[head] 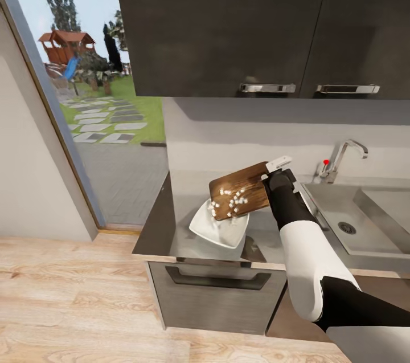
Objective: In the kitchen, take the Vidalia onion out of the sink, dice it on the chopping board with the paring knife, put the diced onion into the bowl on the countertop, then place both the paring knife and the chopping board into the sink.
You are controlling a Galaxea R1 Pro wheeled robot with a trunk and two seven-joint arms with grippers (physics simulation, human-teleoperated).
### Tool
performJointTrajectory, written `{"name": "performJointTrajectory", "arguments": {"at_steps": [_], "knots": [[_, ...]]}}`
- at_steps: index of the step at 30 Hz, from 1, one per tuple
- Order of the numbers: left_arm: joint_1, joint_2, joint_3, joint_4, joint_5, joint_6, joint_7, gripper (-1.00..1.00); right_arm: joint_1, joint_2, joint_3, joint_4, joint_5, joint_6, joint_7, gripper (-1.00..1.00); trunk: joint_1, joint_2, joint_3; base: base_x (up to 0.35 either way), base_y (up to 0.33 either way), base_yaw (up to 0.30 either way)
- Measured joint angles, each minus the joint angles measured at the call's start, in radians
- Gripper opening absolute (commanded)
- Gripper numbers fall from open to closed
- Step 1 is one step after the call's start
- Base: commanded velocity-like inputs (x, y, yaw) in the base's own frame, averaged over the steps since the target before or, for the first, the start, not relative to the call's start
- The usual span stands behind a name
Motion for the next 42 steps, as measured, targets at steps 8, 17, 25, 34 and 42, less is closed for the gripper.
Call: {"name": "performJointTrajectory", "arguments": {"at_steps": [8, 17, 25, 34, 42], "knots": [[0.0, 0.0, 0.0, 0.0, 0.0, 0.0, 0.0, 1.0, 0.0, 0.0, 0.0, 0.0, 0.001, 0.0, 0.0, -1.0, 0.0, 0.0, 0.0, 0.0, 0.0, 0.0], [0.0, 0.0, 0.0, 0.0, 0.0, 0.0, 0.0, 1.0, 0.0, 0.0, 0.0, 0.0, 0.0, 0.0, 0.0, -1.0, 0.0, 0.0, 0.0, 0.0, 0.0, 0.0], [0.0, 0.0, 0.0, 0.0, 0.0, 0.0, 0.0, 1.0, 0.0, 0.0, 0.0, 0.0, 0.002, 0.0, -0.001, -1.0, 0.0, 0.0, 0.0, 0.0, 0.0, 0.0], [0.0, 0.0, 0.0, 0.0, 0.0, 0.0, 0.0, 1.0, 0.0, 0.0, 0.002, -0.001, 0.006, 0.0, -0.048, -1.0, 0.0, 0.0, 0.0, 0.0, 0.0, 0.0], [0.0, 0.0, 0.0, 0.0, 0.0, 0.0, 0.0, 1.0, 0.0, 0.0, 0.021, -0.001, 0.004, -0.001, -0.07, -1.0, 0.0, 0.0, 0.0, 0.0, 0.0, 0.0]]}}
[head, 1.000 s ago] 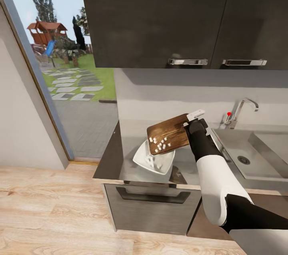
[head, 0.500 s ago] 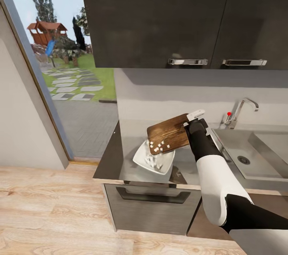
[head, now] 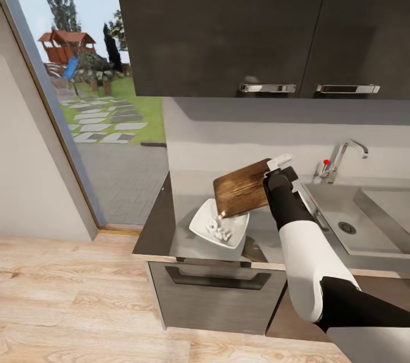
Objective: In the kitchen, take the Vidalia onion out of the sink, dice it on the chopping board with the paring knife, put the diced onion into the bowl on the countertop, then place both the paring knife and the chopping board into the sink.
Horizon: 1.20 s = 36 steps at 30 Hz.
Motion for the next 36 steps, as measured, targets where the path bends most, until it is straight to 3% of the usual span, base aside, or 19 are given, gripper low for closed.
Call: {"name": "performJointTrajectory", "arguments": {"at_steps": [5, 16, 18, 21, 22, 26, 30, 36], "knots": [[0.0, 0.0, 0.0, 0.0, 0.0, 0.0, 0.0, 1.0, 0.0, 0.0, 0.04, 0.0, 0.001, 0.0, -0.005, -1.0, 0.0, 0.0, 0.0, 0.0, 0.0, 0.0], [0.0, 0.0, 0.0, 0.0, 0.0, 0.0, 0.0, 1.0, 0.0, 0.0, 0.035, -0.007, -0.012, -0.001, 0.006, -1.0, 0.0, 0.0, 0.0, 0.0, 0.0, 0.0], [0.0, 0.0, 0.0, 0.0, 0.0, 0.0, 0.0, 1.0, 0.0, 0.0, 0.02, -0.012, -0.054, -0.002, 0.027, -1.0, 0.0, 0.0, 0.0, 0.0, 0.0, 0.0], [0.0, 0.0, 0.0, 0.0, 0.0, 0.0, 0.0, 1.0, 0.0, -0.006, -0.041, -0.026, -0.202, 0.0, 0.12, -1.0, 0.0, 0.0, 0.0, 0.0, 0.0, 0.0], [0.0, 0.0, 0.0, 0.0, 0.0, 0.001, 0.0, 1.0, 0.0, -0.03, -0.063, -0.03, -0.268, 0.002, 0.161, -1.0, 0.0, 0.0, 0.0, 0.0, 0.0, 0.0], [0.0, 0.0, 0.0, 0.0, 0.0, 0.001, 0.0, 1.0, 0.0, -0.127, -0.095, -0.03, -0.433, 0.0, 0.312, -1.0, 0.0, 0.0, 0.0, 0.0, 0.0, 0.0], [0.0, 0.0, 0.0, 0.0, 0.0, 0.002, 0.0, 1.0, 0.0, -0.156, -0.101, 0.0, -0.485, -0.004, 0.356, -1.0, 0.0, 0.0, 0.0, 0.0, 0.0, 0.0], [0.0, 0.0, 0.0, 0.0, 0.0, 0.001, 0.0, 1.0, 0.0, -0.169, -0.106, 0.044, -0.483, -0.061, 0.347, -1.0, 0.0, 0.0, 0.0, 0.0, 0.0, 0.0]]}}
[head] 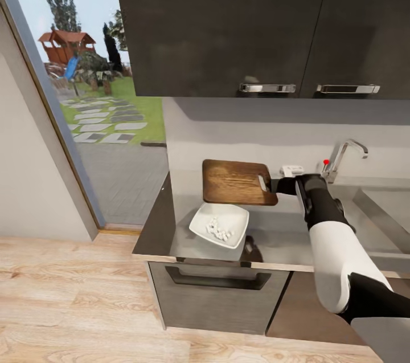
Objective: In the kitchen, take the Vidalia onion out of the sink, dice it on the chopping board with the paring knife, put the diced onion into the bowl on the countertop, then place both the paring knife and the chopping board into the sink.
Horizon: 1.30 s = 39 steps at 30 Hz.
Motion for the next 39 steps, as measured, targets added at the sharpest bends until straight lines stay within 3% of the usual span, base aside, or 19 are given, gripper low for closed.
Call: {"name": "performJointTrajectory", "arguments": {"at_steps": [4, 12, 22, 27, 29, 33, 38, 39], "knots": [[0.0, -0.008, 0.0, 0.0, 0.0, 0.0, 0.0, 1.0, 0.0, -0.002, 0.0, 0.012, 0.002, -0.012, -0.048, -1.0, 0.0, 0.0, 0.0, 0.0, -0.213, 0.0], [0.0, -0.012, 0.0, 0.0, 0.0, 0.0, 0.0, 1.0, 0.0, 0.002, 0.002, 0.087, -0.006, -0.023, -0.059, -1.0, 0.0, 0.0, 0.0, 0.0, -0.306, 0.0], [0.0, -0.012, 0.0, 0.0, 0.0, 0.0, 0.0, 1.0, 0.0, 0.005, 0.002, 0.096, -0.003, -0.028, -0.063, -1.0, 0.0, 0.0, 0.0, 0.0, -0.315, 0.0], [0.0, -0.013, 0.0, 0.0, 0.0, 0.0, 0.0, 1.0, 0.0, 0.007, -0.003, 0.096, 0.001, -0.026, -0.109, -1.0, 0.0, 0.0, 0.0, 0.0, -0.315, 0.0], [0.0, -0.014, 0.0, 0.0, 0.0, 0.0, 0.0, 1.0, 0.0, 0.008, -0.038, 0.096, 0.003, -0.026, -0.164, -1.0, 0.0, 0.0, 0.0, 0.0, -0.316, 0.0], [0.0, -0.014, 0.0, 0.0, 0.0, 0.0, 0.0, 1.0, 0.0, 0.043, -0.165, 0.096, -0.001, -0.026, -0.278, -1.0, 0.0, 0.0, 0.0, 0.0, -0.316, 0.0], [0.0, -0.013, 0.0, 0.0, 0.0, 0.0, 0.0, 1.0, 0.0, 0.07, -0.215, 0.095, 0.011, -0.042, -0.411, -1.0, 0.0, 0.0, 0.0, 0.0, -0.315, 0.0], [0.0, -0.013, 0.0, 0.001, 0.0, 0.0, 0.0, 1.0, 0.0, 0.085, -0.22, 0.095, 0.005, -0.065, -0.456, -1.0, 0.0, 0.0, 0.0, 0.0, -0.315, 0.0]]}}
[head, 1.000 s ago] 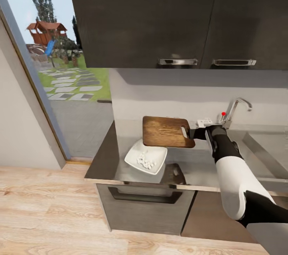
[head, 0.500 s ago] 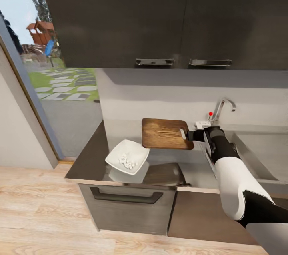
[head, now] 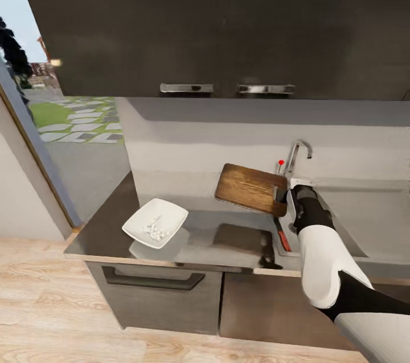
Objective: In the kitchen, take the Vidalia onion out of the sink, dice it on the chopping board with the paring knife, put the diced onion into the bowl on the countertop, then place both the paring knife and the chopping board into the sink.
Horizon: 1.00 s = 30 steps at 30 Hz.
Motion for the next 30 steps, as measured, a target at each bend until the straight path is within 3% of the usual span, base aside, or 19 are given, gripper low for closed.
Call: {"name": "performJointTrajectory", "arguments": {"at_steps": [2, 4, 5, 7, 11, 12, 15, 18, 20, 23, 26, 30], "knots": [[0.0, 0.0, 0.0, 0.0, 0.0, 0.0, 0.0, 1.0, 0.0, 0.016, -0.009, 0.0, -0.002, -0.021, -0.051, -1.0, 0.0, 0.0, 0.0, 0.0, -0.315, 0.0], [0.0, 0.0, 0.0, 0.0, 0.0, 0.0, 0.0, 1.0, 0.0, 0.033, -0.054, 0.001, -0.029, -0.043, -0.134, -1.0, 0.0, 0.0, 0.0, 0.0, -0.315, 0.0], [0.0, 0.0, 0.0, 0.0, 0.0, 0.0, 0.0, 1.0, 0.0, 0.055, -0.107, 0.001, -0.076, -0.076, -0.211, -1.0, 0.0, 0.0, 0.0, 0.0, -0.315, 0.0], [0.0, 0.0, 0.0, 0.001, 0.0, 0.0, 0.0, 1.0, 0.0, 0.076, -0.145, 0.003, -0.141, -0.142, -0.308, -1.0, 0.0, 0.0, 0.0, 0.0, -0.315, 0.0], [0.0, 0.0, 0.0, 0.001, 0.0, 0.0, 0.0, 1.0, 0.001, 0.083, -0.164, 0.078, -0.199, -0.212, -0.386, -1.0, 0.0, 0.0, 0.0, 0.0, -0.229, 0.0], [0.0, 0.0, 0.0, 0.001, 0.0, 0.0, 0.0, 1.0, 0.001, 0.083, -0.165, 0.093, -0.188, -0.218, -0.392, -1.0, 0.0, 0.0, 0.0, 0.0, -0.067, 0.0], [0.0, 0.0, 0.0, 0.001, 0.0, 0.0, 0.0, 1.0, 0.001, 0.083, -0.166, 0.139, -0.213, -0.271, -0.41, -1.0, 0.0, 0.0, 0.0, 0.0, -0.028, 0.0], [0.0, 0.0, 0.0, 0.001, 0.0, 0.0, 0.0, 1.0, 0.001, 0.083, -0.168, 0.238, -0.293, -0.357, -0.507, -1.0, 0.0, 0.0, 0.0, 0.0, -0.005, 0.0], [0.0, 0.0, 0.0, 0.001, 0.0, 0.0, 0.0, 1.0, 0.0, 0.082, -0.168, 0.27, -0.378, -0.433, -0.595, -1.0, 0.0, 0.0, 0.0, 0.0, -0.001, 0.0], [0.0, 0.0, 0.0, 0.001, 0.0, 0.001, -0.001, 1.0, 0.0, 0.083, -0.174, 0.281, -0.513, -0.48, -0.715, -1.0, 0.0, 0.0, 0.0, 0.0, 0.0, 0.0], [0.0, -0.001, 0.0, 0.001, 0.0, 0.001, 0.0, 1.0, 0.0, 0.083, -0.175, 0.277, -0.569, -0.49, -0.813, -1.0, 0.0, 0.0, 0.0, 0.0, 0.0, 0.0], [0.0, -0.001, 0.0, 0.001, 0.0, 0.001, 0.0, 1.0, 0.0, 0.083, -0.176, 0.2, -0.591, -0.497, -0.963, -1.0, 0.0, 0.0, 0.0, 0.0, 0.0, 0.0]]}}
